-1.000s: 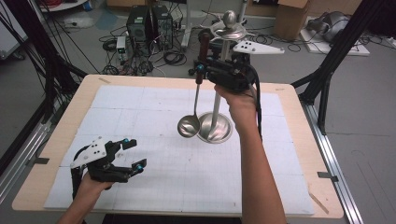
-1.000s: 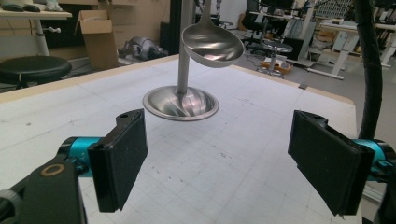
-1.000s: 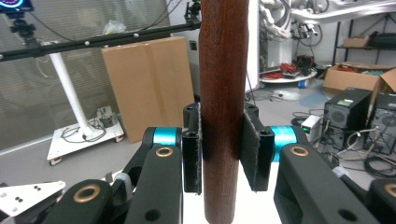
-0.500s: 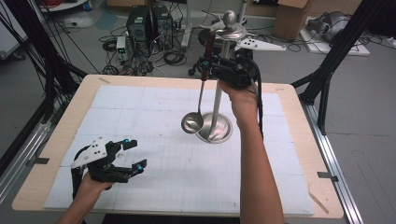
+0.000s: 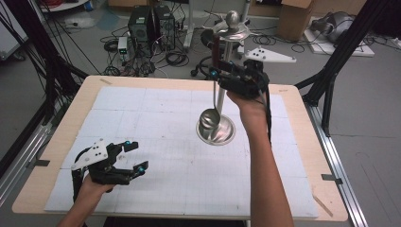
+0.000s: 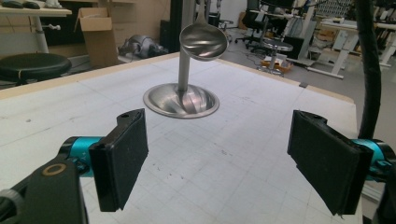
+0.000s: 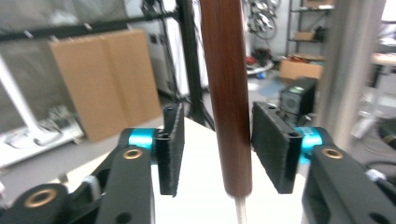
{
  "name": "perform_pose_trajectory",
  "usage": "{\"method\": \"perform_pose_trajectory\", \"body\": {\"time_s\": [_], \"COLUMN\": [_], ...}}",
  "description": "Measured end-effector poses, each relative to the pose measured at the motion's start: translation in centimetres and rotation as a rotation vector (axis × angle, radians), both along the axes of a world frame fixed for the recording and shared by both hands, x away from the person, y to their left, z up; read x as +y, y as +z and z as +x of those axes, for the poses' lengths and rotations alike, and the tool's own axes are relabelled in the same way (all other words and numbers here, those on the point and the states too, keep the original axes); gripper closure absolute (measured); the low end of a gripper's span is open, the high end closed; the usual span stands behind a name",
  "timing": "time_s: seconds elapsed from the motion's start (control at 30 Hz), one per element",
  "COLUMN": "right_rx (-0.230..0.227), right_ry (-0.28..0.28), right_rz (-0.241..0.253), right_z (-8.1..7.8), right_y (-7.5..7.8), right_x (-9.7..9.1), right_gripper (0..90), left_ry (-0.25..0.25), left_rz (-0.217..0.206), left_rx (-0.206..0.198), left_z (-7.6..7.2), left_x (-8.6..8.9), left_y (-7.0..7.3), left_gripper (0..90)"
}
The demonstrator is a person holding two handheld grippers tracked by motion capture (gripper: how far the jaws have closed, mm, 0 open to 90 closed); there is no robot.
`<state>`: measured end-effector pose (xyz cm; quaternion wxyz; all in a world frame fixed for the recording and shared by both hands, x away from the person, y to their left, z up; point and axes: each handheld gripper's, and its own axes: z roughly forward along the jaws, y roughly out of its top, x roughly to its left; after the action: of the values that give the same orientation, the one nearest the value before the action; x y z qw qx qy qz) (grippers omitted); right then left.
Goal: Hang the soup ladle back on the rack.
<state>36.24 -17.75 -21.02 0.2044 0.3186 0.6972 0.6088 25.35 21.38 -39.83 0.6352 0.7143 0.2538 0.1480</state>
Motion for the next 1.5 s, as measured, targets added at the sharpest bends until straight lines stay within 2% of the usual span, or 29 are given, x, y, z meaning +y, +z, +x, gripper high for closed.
{"method": "perform_pose_trajectory", "body": {"time_s": [0.13,0.27,0.43,0.57,0.63,0.83,0.97,1.03,1.2,1.33,1.5], "right_rx": [0.002,0.004,-0.003,0.028,0.033,0.043,0.052,0.058,0.067,0.073,0.073], "right_ry": [-0.019,-0.026,-0.062,-0.094,-0.105,-0.126,-0.138,-0.138,-0.139,-0.143,-0.155], "right_rz": [-0.021,0.0,0.014,-0.02,-0.032,-0.116,-0.124,-0.103,-0.101,-0.114,-0.107], "right_z": [-1.3,-3.1,-5.3,-7.2,-8.1,-11.5,-13.1,-13.8,-14.8,-15.1,-15.1], "right_y": [-1.9,-4.6,-8.1,-11.7,-12.8,-16.1,-17.5,-18.1,-18.6,-18.8,-18.8], "right_x": [-1.4,-3.3,-5.6,-7.8,-8.4,-9.4,-9.9,-10.1,-10.1,-9.9,-10.3], "right_gripper": [46.8,40.0,28.5,22.4,20.9,20.5,20.4,20.4,20.3,20.3,20.3], "left_ry": [0.012,0.019,0.033,0.04,0.051,0.077,0.085,0.088,0.095,0.096,0.098], "left_rz": [-0.008,-0.014,-0.021,-0.02,-0.024,-0.03,-0.029,-0.03,-0.044,-0.054,-0.042], "left_rx": [0.018,0.03,0.041,0.046,0.053,0.049,0.046,0.045,0.043,0.042,0.044], "left_z": [0.2,0.3,0.5,0.5,0.6,0.7,0.7,0.6,0.4,0.3,0.3], "left_x": [0.2,0.4,0.5,0.5,0.6,0.8,0.9,0.9,1.1,1.2,1.2], "left_y": [-0.1,-0.3,-0.4,-0.5,-0.6,-0.8,-0.9,-0.9,-0.9,-0.8,-0.9], "left_gripper": [20.5,20.5,20.5,20.9,19.7,18.5,18.5,18.5,18.5,18.6,18.7]}}
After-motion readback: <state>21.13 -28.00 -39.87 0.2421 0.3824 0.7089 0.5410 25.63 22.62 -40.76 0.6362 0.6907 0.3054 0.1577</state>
